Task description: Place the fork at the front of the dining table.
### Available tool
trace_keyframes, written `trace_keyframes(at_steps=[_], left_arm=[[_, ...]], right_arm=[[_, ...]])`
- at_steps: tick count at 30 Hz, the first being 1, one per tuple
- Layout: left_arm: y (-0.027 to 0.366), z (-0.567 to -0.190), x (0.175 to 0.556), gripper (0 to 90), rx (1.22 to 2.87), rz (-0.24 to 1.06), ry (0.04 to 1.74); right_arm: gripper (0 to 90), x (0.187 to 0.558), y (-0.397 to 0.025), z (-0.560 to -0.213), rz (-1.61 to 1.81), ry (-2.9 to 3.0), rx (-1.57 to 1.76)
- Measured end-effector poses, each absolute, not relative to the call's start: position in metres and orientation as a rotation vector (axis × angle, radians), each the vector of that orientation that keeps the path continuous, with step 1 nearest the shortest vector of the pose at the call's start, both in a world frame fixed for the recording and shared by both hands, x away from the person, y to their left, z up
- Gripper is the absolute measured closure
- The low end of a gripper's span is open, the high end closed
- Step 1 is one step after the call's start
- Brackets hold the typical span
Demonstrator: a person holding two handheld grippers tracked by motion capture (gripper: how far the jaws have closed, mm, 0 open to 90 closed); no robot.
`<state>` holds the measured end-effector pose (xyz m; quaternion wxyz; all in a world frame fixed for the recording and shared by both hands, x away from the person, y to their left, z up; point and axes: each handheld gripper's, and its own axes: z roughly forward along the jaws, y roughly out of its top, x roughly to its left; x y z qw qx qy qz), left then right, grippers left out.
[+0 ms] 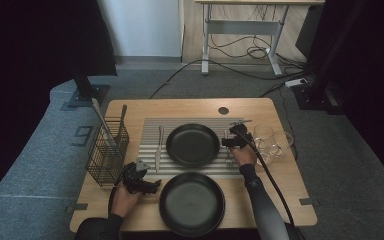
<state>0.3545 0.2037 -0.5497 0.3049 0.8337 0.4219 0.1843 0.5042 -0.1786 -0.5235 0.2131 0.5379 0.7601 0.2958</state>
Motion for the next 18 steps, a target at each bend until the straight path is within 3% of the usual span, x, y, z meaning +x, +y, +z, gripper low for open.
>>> trace_keyframes(at_steps=[18], left_arm=[[0.206, -0.551, 0.351, 0.0, 2.198, 0.431, 1.129]], right_arm=[[14.0, 0.447, -0.171, -0.480, 0.937, 2.186, 1.287]])
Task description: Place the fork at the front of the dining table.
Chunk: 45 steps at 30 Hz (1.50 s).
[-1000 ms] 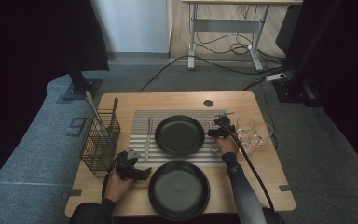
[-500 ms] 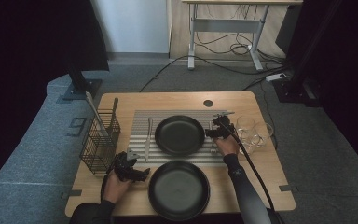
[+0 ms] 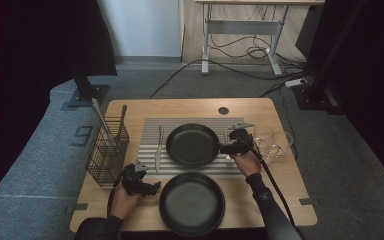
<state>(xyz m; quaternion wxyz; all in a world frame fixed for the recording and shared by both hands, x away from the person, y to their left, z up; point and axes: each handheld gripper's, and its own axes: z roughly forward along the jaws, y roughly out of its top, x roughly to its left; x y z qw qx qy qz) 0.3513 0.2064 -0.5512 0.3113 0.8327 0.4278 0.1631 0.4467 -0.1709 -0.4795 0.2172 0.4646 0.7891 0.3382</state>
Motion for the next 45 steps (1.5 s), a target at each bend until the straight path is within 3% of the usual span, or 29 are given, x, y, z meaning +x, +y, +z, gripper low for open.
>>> trace_keyframes(at_steps=[25, 45], left_arm=[[0.207, -0.553, 0.350, 0.0, 2.182, 0.436, 1.128], [0.207, -0.552, 0.350, 0.0, 2.182, 0.438, 1.129]], right_arm=[[7.0, 0.378, -0.210, -0.472, 1.031, 2.213, 1.230], [7.5, 0.337, -0.243, -0.513, 1.046, 2.199, 1.260]])
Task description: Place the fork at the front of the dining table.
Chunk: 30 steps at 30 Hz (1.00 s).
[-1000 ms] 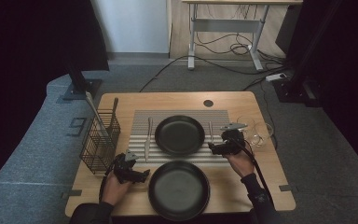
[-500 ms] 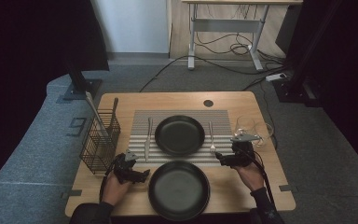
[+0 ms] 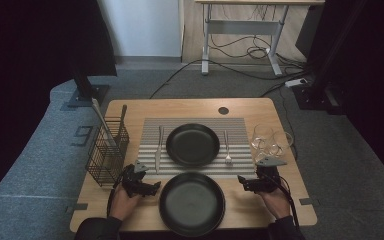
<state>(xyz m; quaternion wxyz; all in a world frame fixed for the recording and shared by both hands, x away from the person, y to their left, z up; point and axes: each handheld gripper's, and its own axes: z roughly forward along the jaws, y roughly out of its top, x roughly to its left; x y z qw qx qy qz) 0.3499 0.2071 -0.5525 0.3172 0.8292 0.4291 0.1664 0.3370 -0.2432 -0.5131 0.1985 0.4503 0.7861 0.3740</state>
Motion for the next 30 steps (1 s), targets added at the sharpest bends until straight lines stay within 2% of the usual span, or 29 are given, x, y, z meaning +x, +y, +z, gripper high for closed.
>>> trace_keyframes(at_steps=[18, 20, 30], left_arm=[[0.206, -0.553, 0.350, 0.0, 2.179, 0.440, 1.137], [0.206, -0.552, 0.350, 0.0, 2.180, 0.440, 1.138], [0.206, -0.552, 0.350, 0.0, 2.179, 0.441, 1.139]], right_arm=[[7.8, 0.335, -0.253, -0.552, 0.942, 2.239, 1.271], [5.6, 0.336, -0.254, -0.556, 0.945, 2.238, 1.282], [2.8, 0.336, -0.255, -0.558, 0.956, 2.227, 1.277]])
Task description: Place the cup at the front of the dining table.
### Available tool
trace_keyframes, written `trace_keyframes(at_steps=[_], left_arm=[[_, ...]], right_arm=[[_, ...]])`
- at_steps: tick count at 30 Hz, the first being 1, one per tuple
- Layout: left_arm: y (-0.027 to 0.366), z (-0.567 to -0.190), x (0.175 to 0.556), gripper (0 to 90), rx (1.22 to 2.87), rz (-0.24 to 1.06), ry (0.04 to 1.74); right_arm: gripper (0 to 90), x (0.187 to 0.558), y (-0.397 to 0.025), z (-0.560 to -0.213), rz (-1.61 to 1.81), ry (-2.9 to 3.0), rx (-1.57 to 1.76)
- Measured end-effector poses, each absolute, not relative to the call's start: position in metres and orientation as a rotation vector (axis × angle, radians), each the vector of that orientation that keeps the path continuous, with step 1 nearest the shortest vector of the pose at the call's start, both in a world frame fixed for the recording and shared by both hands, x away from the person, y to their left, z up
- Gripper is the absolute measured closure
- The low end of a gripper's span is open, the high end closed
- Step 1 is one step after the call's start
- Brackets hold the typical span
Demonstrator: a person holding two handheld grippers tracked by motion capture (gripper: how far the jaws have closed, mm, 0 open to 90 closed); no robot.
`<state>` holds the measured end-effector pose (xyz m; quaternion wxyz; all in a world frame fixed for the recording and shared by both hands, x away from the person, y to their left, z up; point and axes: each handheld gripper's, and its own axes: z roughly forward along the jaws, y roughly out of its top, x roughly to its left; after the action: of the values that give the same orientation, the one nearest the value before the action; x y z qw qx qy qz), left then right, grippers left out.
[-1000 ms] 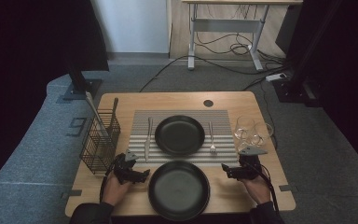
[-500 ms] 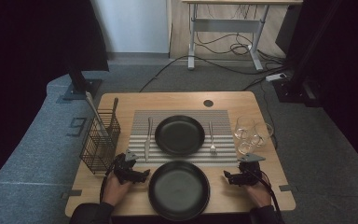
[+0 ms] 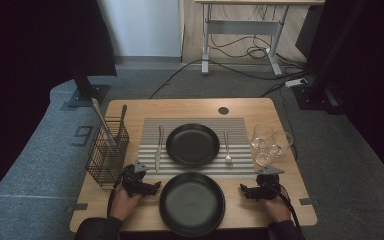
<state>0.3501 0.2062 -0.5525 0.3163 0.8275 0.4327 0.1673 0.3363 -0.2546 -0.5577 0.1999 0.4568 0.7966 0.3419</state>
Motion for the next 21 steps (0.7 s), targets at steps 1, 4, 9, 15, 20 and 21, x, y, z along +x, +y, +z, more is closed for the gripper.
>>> trace_keyframes(at_steps=[1, 4, 9, 15, 20, 21], left_arm=[[0.2062, -0.5525, 0.3501, 0.0, 2.179, 0.440, 1.140], [0.2061, -0.5525, 0.3502, 0.0, 2.178, 0.440, 1.140], [0.2059, -0.5525, 0.3504, 0.0, 2.179, 0.440, 1.139], [0.2058, -0.5526, 0.3505, 0.0, 2.178, 0.439, 1.139], [0.2058, -0.5526, 0.3505, 0.0, 2.178, 0.439, 1.139], [0.2058, -0.5525, 0.3505, 0.0, 2.178, 0.439, 1.139]], right_arm=[[2.7, 0.3363, -0.2546, -0.5577, 0.955, 2.227, 1.277], [2.0, 0.3366, -0.2545, -0.5578, 0.953, 2.226, 1.281], [1.4, 0.3367, -0.2542, -0.5578, 0.951, 2.227, 1.284], [0.4, 0.3373, -0.2532, -0.5568, 0.940, 2.239, 1.290], [0.4, 0.3367, -0.2532, -0.5542, 0.929, 2.238, 1.291], [0.4, 0.3366, -0.2533, -0.5537, 0.931, 2.237, 1.291]])
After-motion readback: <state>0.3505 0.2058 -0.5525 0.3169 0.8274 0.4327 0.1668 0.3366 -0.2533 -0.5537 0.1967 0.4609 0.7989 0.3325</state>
